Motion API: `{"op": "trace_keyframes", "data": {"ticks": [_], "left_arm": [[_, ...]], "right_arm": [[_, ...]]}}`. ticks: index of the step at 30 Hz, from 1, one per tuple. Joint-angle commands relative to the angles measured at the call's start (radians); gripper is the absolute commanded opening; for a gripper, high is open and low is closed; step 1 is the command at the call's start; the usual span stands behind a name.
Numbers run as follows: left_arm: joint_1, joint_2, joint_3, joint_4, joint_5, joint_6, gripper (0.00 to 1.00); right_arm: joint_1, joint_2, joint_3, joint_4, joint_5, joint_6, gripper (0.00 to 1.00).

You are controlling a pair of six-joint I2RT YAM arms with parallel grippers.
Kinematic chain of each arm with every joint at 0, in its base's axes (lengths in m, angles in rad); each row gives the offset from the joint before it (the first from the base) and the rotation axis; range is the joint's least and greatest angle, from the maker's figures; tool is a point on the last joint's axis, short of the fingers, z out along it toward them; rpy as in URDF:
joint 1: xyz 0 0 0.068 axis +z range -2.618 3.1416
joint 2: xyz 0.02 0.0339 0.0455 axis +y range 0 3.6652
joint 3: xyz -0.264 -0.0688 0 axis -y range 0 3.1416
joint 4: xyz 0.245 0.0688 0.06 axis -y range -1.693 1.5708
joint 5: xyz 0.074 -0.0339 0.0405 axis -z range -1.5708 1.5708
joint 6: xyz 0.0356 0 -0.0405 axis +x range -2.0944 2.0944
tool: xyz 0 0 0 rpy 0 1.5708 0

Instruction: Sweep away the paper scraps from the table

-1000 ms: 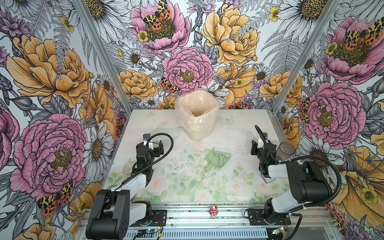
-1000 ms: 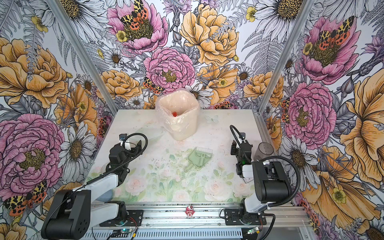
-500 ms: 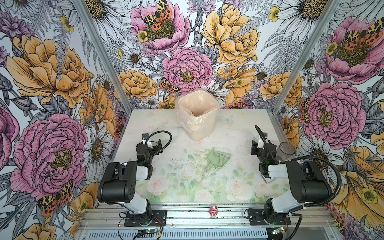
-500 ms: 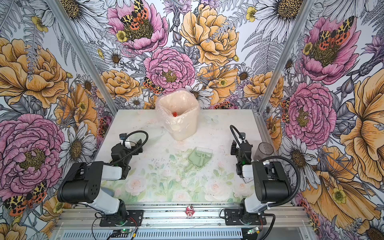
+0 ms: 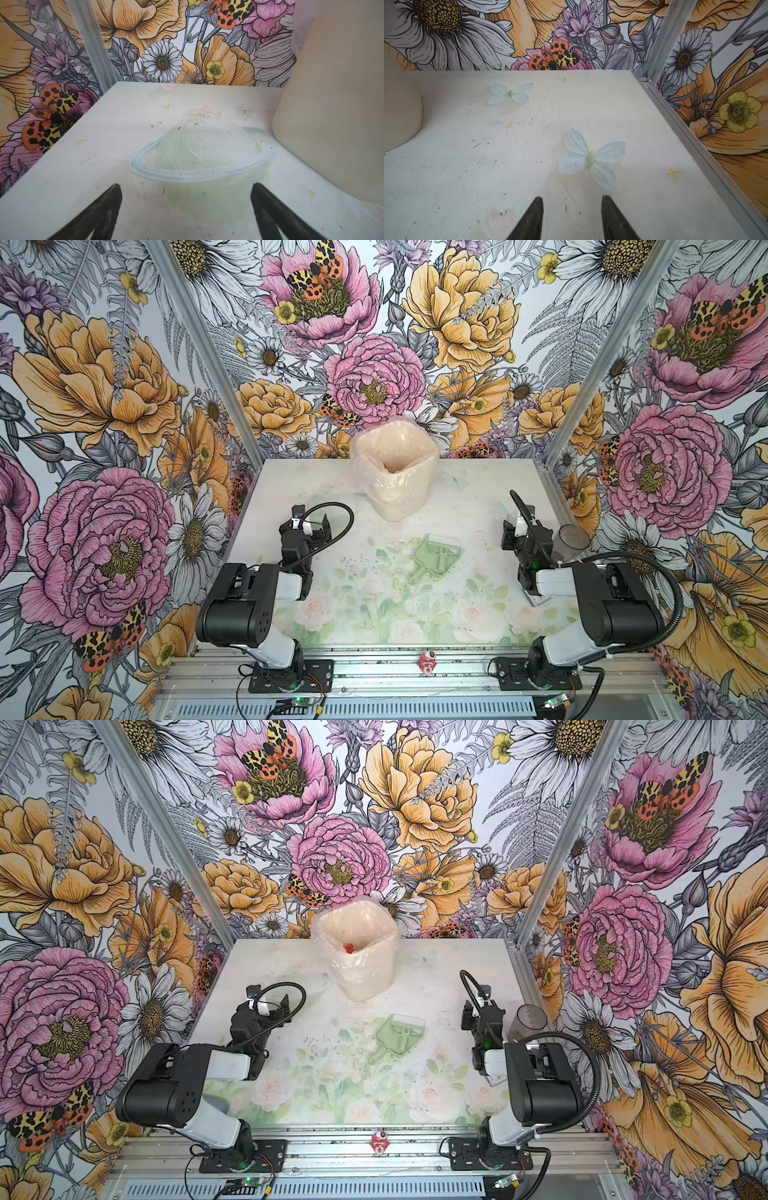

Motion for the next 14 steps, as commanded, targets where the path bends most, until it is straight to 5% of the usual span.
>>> {"op": "trace_keyframes", "data": {"ticks": [1, 14], "left_arm": [[0.004, -0.005, -0.003, 0.032, -0.046, 0.013, 0.99], [0.03, -0.006, 0.018, -0.013, -0.019, -0.01, 0.99]], "right_arm": [[-0.008, -0.005, 0.02, 0.041, -0.016, 0.012, 0.48], [-0.008, -0.005, 0.02, 0.04, -0.017, 0.011, 0.48]]}}
